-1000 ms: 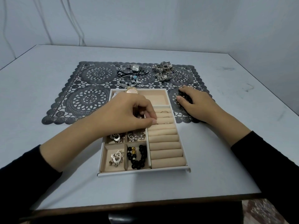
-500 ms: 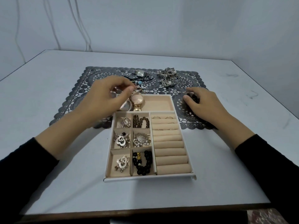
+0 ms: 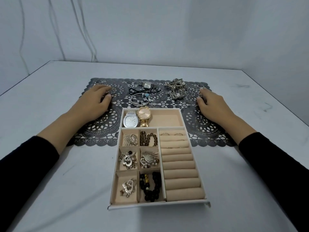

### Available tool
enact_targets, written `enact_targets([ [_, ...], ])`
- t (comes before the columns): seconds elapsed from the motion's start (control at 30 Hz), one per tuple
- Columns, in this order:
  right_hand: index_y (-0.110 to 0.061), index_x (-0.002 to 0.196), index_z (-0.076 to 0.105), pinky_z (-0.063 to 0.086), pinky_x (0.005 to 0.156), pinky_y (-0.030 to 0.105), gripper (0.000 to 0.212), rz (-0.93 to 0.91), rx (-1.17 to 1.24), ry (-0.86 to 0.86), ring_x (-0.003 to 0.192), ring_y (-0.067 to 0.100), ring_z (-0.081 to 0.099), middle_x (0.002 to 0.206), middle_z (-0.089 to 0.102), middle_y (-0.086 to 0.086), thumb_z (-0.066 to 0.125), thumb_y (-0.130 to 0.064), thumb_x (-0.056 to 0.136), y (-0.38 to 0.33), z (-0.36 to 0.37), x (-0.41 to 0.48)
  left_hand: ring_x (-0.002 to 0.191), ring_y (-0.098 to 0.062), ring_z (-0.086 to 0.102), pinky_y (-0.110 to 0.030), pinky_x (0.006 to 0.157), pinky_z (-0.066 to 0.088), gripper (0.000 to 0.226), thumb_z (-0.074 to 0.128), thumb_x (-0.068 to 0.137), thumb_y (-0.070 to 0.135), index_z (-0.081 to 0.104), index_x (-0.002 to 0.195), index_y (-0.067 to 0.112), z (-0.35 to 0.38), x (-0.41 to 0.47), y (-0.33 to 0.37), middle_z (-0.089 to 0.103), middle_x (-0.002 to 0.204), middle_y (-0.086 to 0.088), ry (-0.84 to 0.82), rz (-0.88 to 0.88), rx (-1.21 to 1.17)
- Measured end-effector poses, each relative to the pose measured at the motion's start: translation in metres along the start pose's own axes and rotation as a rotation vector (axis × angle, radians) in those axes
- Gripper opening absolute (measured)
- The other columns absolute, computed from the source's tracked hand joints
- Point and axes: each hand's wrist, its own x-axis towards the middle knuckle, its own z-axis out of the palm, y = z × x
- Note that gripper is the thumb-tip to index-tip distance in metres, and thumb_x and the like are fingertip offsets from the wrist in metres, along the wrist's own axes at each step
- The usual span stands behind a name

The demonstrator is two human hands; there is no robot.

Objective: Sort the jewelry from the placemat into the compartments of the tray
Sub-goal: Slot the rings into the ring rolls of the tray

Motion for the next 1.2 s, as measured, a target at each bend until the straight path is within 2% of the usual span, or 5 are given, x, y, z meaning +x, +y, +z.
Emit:
enact_targets([
  [0.23, -0.003, 0.128, 0.055, 0.036, 0.102, 0.035, 0.036, -0.037, -0.008, 0.02, 0.125, 0.029, 0.048, 0.134, 0.055, 0.015, 0.039, -0.02, 0.101, 0.003, 0.003, -0.001, 0.144, -0.017, 0.029, -0.037, 0.115, 0.023, 0.042, 0.039, 0.103, 0.033, 0.046, 0.144, 0.027, 0.003, 0.0, -0.003, 0.035, 0.155, 0.008, -0.071, 0.042, 0.024],
  [0.43, -0.012, 0.116, 0.067, 0.036, 0.088, 0.019, 0.025, -0.046, 0.136, 0.132, 0.106, 0.02, 0.058, 0.114, 0.067, 0.006, 0.056, -0.017, 0.094, 0.0, 0.001, -0.008, 0.115, -0.023, 0.055, -0.036, 0.093, 0.043, 0.029, 0.055, 0.097, 0.028, 0.068, 0.121, 0.019, 0.003, -0.003, 0.0, 0.059, 0.128, -0.005, 0.082, 0.128, 0.011],
  [0.6, -0.012, 0.118, 0.066, 0.037, 0.088, 0.019, 0.029, 0.005, 0.192, 0.154, 0.101, 0.016, 0.058, 0.114, 0.065, 0.007, 0.06, -0.022, 0.092, 0.001, 0.0, -0.002, 0.092, -0.014, 0.051, -0.033, 0.084, 0.044, 0.021, 0.066, 0.091, 0.03, 0.074, 0.108, 0.022, 0.0, -0.003, 0.004, 0.062, 0.114, -0.003, 0.117, 0.088, -0.059],
  [0.87, -0.013, 0.102, 0.069, 0.036, 0.083, 0.024, 0.018, -0.004, 0.129, 0.108, 0.099, 0.023, 0.056, 0.106, 0.059, 0.011, 0.063, -0.024, 0.09, 0.004, 0.004, 0.009, 0.097, -0.019, 0.057, -0.035, 0.089, 0.046, 0.015, 0.071, 0.086, 0.033, 0.074, 0.099, 0.025, -0.003, 0.002, 0.007, 0.062, 0.106, -0.002, 0.078, -0.053, -0.132],
  [1.2, -0.014, 0.089, 0.058, 0.038, 0.073, 0.024, 0.009, -0.015, 0.221, 0.116, 0.087, 0.019, 0.055, 0.095, 0.06, 0.007, 0.066, -0.016, 0.087, 0.005, 0.002, 0.006, 0.083, -0.017, 0.058, -0.031, 0.077, 0.044, 0.008, 0.069, 0.088, 0.023, 0.067, 0.096, 0.023, -0.001, -0.006, 0.011, 0.065, 0.089, 0.003, 0.126, 0.117, -0.075],
])
